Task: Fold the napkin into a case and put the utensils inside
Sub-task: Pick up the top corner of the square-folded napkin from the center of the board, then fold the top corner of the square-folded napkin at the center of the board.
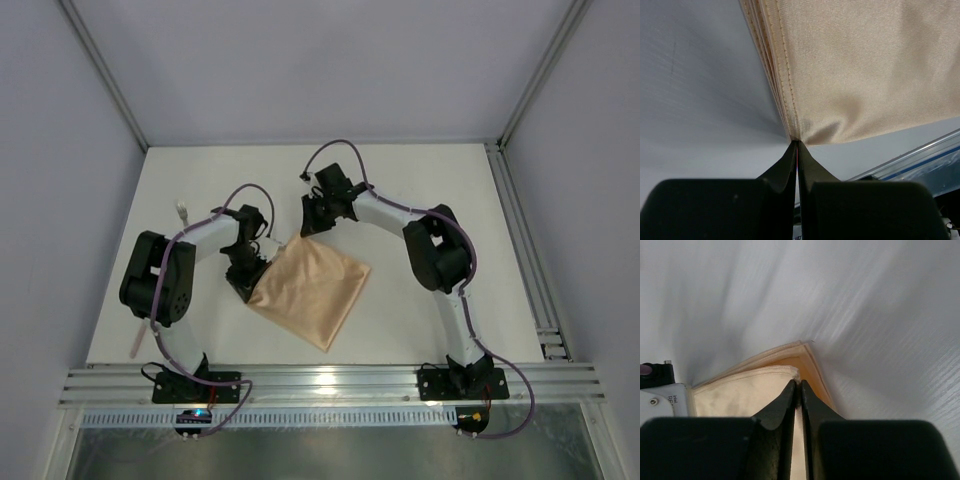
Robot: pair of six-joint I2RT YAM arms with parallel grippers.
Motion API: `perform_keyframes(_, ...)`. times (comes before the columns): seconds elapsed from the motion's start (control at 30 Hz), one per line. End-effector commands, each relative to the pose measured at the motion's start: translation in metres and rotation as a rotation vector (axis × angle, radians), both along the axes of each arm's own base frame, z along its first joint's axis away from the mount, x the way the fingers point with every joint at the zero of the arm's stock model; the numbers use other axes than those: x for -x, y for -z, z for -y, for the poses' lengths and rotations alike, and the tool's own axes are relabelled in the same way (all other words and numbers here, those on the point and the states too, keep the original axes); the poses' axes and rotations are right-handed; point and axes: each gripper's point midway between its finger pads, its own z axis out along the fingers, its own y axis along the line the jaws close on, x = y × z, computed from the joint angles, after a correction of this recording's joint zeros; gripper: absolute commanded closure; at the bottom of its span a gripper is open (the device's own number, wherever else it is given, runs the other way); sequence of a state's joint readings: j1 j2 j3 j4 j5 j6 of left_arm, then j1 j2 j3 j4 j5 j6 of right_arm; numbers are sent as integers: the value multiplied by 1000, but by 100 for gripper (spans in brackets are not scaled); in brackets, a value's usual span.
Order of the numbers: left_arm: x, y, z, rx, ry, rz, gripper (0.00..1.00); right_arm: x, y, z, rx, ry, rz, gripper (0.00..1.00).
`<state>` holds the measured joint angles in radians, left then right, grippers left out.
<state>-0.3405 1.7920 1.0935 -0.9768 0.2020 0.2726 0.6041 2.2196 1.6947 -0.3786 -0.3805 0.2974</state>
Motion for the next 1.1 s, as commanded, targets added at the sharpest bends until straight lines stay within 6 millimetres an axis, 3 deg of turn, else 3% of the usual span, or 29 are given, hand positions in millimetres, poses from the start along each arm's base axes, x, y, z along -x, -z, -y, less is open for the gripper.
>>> perform_keyframes(0.0,-6,0,1,12,20,36,98,-4,-39,-8,-42,-25,104,88)
perform_keyframes(0.2,-5,1,1,12,23,31,98,2,-29,-11,-32,-31,82,81)
perform_keyframes(0.37,-4,0,1,12,22,33,98,9,-28,-11,-21,-40,84,97)
perform_keyframes(0.53,-3,0,1,16,23,28,98,23,-52,-13,-66,-100,159,97)
perform_keyframes(0.7,-4,-1,0,19,26,36,98,58,-54,-9,-63,-200,183,97)
perform_keyframes(0.73,-4,-1,0,19,26,34,98,64,-63,-9,-72,-213,204,97)
perform_keyframes(0.93,-6,-1,-1,29,11,28,98,118,-46,-1,-50,-323,170,97)
perform_keyframes(1.07,-6,-3,-2,30,9,30,97,145,-45,7,-32,-371,161,97)
